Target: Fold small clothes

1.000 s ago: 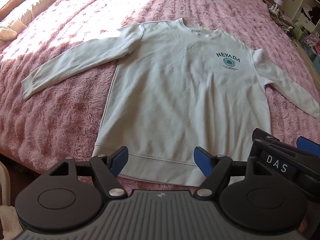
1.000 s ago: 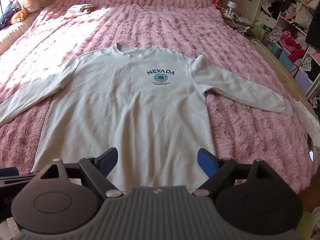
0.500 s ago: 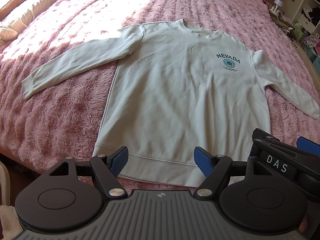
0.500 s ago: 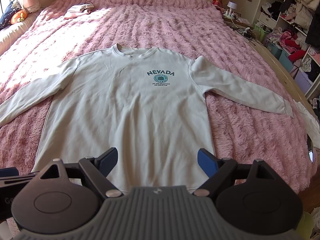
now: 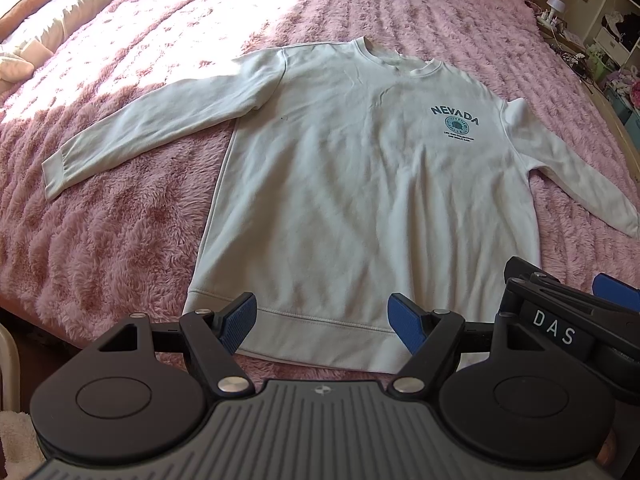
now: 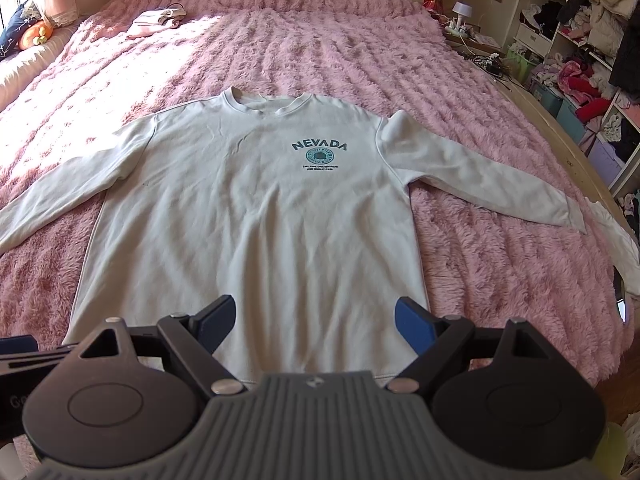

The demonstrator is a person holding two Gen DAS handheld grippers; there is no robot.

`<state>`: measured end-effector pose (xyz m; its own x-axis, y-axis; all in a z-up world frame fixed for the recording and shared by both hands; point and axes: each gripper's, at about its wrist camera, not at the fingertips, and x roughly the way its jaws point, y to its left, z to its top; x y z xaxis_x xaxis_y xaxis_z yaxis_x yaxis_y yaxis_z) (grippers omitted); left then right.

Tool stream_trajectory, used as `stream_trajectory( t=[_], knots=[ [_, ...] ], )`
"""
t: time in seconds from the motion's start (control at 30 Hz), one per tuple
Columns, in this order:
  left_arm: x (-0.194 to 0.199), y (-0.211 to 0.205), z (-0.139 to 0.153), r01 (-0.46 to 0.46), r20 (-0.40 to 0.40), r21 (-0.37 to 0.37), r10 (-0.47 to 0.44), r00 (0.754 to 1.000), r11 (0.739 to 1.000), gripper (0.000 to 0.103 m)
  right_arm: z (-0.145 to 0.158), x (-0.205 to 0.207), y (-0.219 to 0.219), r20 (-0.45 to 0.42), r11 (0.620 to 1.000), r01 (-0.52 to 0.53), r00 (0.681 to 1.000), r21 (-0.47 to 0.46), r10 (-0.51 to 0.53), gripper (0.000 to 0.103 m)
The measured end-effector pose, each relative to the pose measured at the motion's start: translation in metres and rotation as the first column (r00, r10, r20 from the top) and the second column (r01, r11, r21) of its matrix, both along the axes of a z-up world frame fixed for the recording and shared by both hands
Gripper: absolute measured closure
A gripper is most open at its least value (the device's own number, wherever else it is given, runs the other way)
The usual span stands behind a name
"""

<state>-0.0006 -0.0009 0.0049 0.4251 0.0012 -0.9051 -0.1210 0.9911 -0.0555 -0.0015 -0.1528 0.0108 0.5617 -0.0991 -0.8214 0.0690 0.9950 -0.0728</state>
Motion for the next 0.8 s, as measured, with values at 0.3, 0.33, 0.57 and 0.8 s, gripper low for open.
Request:
stream_trajectory(
  t=[0.3,0.33,0.57,0.8],
  knots=[
    [-0.0001,0.0015,-0.0003,-0.006,-0.003,-0.001,0.006,1.000,1.000,0.016,-0.0001,-0.0002,0.0000,0.001,1.000,-0.001,1.000,0.001,0.001,0.020],
    [-0.0001,0.0017,0.0000,-0.007,-0.003,-0.001,0.007,1.000,1.000,0.016,0.0000,-0.0001,0.0002,0.001,1.000,-0.002,1.000,0.000,0.002,0.020],
    [-0.0007,0.0025,-0.0002,-0.007,-0.002,-0.002,0.007,1.000,1.000,0.016,0.0001,-0.0035,-0.0022,0.004,1.000,-0.003,1.000,-0.001,0.003,0.020],
    [-0.0007,0.0025,-0.0001,-0.008,-0.002,-0.002,0.008,1.000,1.000,0.016,0.0002,-0.0035,-0.0021,0.003,1.000,-0.003,1.000,-0.001,0.003,0.020]
  ],
)
